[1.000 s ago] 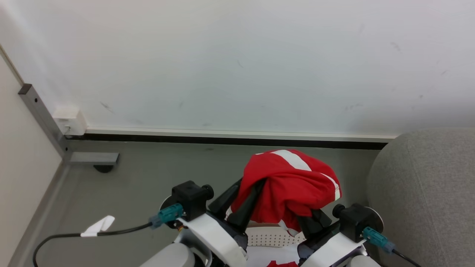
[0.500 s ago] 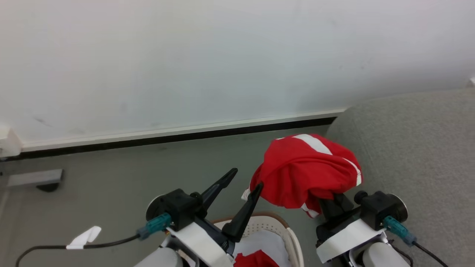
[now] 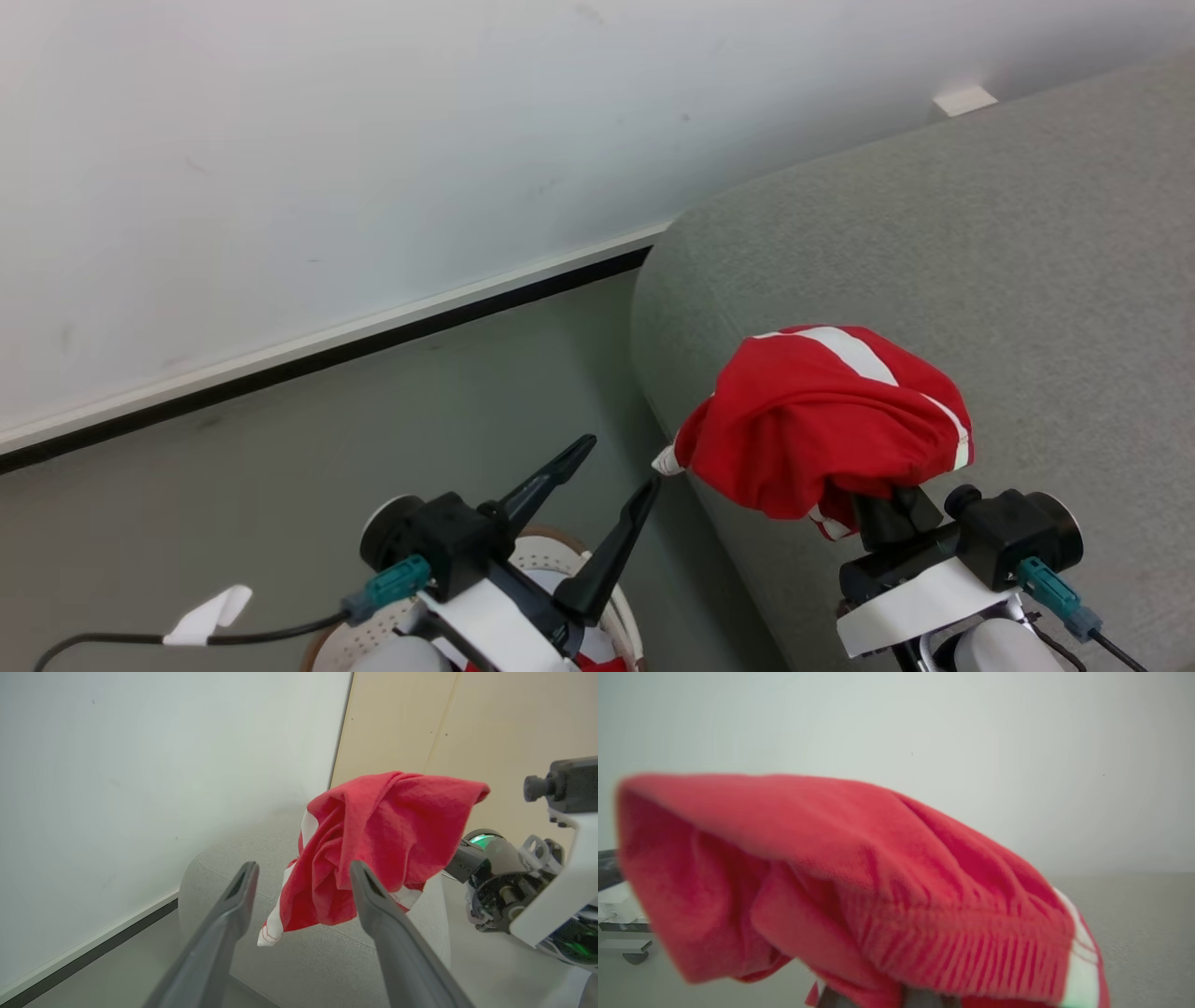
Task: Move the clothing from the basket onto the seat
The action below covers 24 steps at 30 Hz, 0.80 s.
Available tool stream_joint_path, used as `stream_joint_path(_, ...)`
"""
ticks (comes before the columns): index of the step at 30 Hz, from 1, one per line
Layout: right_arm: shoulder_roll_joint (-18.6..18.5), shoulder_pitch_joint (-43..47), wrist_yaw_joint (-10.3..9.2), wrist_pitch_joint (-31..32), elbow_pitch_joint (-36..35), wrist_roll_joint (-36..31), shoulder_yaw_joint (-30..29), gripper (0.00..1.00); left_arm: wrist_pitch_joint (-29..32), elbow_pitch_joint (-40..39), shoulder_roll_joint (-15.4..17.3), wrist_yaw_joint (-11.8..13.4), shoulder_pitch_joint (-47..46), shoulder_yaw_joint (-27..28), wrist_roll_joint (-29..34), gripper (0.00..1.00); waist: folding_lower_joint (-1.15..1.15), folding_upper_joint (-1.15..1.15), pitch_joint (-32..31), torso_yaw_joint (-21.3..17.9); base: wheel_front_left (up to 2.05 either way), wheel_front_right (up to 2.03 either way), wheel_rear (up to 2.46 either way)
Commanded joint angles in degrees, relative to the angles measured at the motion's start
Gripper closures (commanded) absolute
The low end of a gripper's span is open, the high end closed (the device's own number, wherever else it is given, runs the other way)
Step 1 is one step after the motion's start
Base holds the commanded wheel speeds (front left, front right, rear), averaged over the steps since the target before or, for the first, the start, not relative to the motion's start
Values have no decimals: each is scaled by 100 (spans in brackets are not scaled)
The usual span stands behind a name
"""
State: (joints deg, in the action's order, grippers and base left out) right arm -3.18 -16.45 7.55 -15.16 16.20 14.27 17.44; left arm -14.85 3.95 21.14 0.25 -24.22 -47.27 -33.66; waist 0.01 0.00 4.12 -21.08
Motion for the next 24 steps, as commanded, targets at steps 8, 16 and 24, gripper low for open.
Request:
stream_joint_path(8, -30, 156, -12, 0, -204, -61, -152, 100, -30, 80, 5, -86, 114, -24, 201, 0, -1, 0, 165, -726, 0, 0, 0)
stream_joint_path(16, -51, 119, -12, 0, -284, -97, -263, 100, -29, 36, 51, -171, 96, -13, 312, 0, -1, 0, 362, -741, 0, 0, 0)
stream_joint_path(24, -538, -818, -13, 37, 47, -58, -769, 100, 48, -207, 288, -262, -132, 6, 384, 0, -1, 0, 1079, -370, 0, 0, 0)
